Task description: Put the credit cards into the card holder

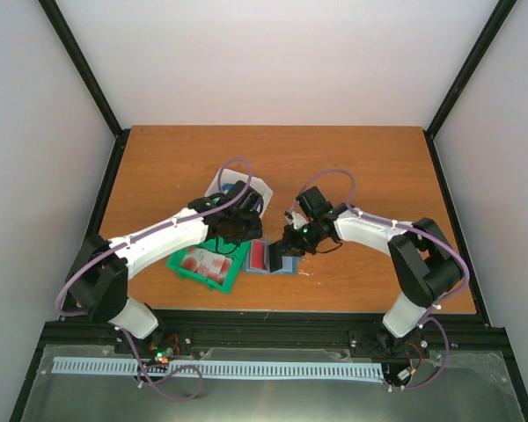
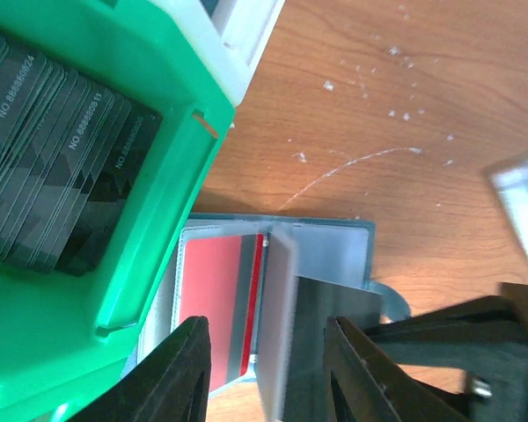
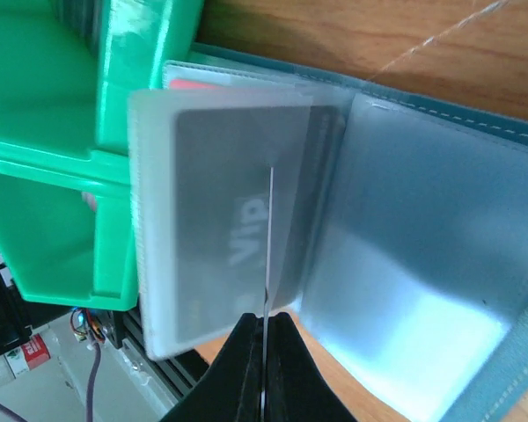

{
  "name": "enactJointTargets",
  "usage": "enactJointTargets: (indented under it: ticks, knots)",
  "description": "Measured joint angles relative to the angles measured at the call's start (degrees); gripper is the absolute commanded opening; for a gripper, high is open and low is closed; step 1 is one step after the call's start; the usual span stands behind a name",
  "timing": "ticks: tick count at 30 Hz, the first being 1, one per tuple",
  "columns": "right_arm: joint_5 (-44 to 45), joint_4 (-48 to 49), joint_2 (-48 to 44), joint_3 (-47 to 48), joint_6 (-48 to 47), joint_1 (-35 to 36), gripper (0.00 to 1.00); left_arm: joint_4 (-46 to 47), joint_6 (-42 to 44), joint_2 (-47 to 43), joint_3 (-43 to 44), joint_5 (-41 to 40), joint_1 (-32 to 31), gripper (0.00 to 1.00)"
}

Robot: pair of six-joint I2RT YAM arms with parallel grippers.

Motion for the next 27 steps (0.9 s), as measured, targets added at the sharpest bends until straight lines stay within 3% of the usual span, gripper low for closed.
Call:
enactJointTargets:
  ticks: [9, 18, 27]
  knots:
    - [0.5, 2.2, 4.7, 0.6, 1.0, 1.7, 0.03, 5.0, 0.5, -4.9, -5.2, 5.0, 1.5, 0.37]
    - [4.0, 2.3, 3.8, 0.9, 1.1, 1.7, 0.03, 8.4, 3.4, 0.0, -8.5, 12.0, 1.6, 0.30]
    - [5.3, 2.4, 3.1, 0.9, 1.7, 1.7, 0.03, 5.1, 4.5, 2.5, -9.8, 8.8, 1.6, 0.48]
